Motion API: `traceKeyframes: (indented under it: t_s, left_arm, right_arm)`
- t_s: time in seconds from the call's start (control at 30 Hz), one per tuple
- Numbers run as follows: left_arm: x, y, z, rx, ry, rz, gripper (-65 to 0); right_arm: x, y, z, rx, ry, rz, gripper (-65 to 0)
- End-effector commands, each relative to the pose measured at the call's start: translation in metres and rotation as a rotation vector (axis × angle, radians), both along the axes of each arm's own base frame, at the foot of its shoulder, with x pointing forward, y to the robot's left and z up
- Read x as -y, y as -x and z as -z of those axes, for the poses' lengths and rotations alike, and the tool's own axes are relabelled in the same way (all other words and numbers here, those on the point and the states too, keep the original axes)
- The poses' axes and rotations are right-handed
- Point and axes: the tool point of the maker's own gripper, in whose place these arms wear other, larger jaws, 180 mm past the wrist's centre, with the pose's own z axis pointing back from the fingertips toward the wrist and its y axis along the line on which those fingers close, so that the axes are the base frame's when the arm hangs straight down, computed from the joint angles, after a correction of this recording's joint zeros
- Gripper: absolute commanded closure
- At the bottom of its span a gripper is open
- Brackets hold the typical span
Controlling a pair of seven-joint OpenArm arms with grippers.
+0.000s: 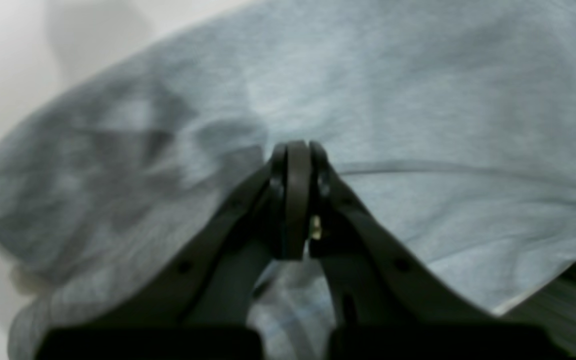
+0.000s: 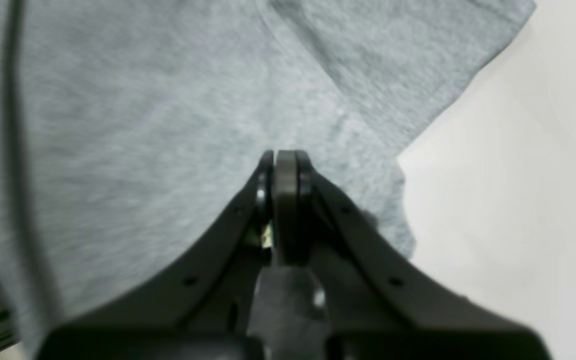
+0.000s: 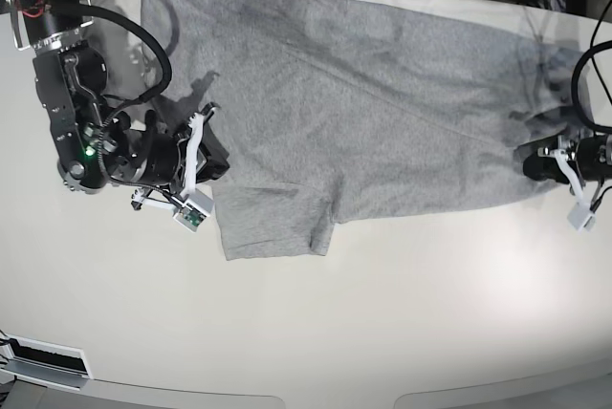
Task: Layout the t-shirt on the table in an organized manner, then fold the t-shirt properly
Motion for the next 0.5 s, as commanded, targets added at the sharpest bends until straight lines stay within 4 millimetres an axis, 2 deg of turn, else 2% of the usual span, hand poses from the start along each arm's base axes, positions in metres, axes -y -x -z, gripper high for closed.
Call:
traceKeyframes:
  t_s: [0.0,0.2,0.47]
  left_arm:
    - [-0.002,-0.011,-0.012,0.054,-0.005,0.01,0.0]
    - [0.012,0.0,0.01,0.021,-0.065,0.105,0.0]
    - [0.027,0.006,0.034,0.053,-0.151,0.235,0.0]
  right_arm:
    - [0.001,-0.014,-0.008,0.037,-0.012,0.013,0.0]
    - [0.003,-0.009,0.026,-0.042,0.059,0.027,0.0]
    - [0.01,-0.008,0.036,-0.071,0.074,0.057,0.0]
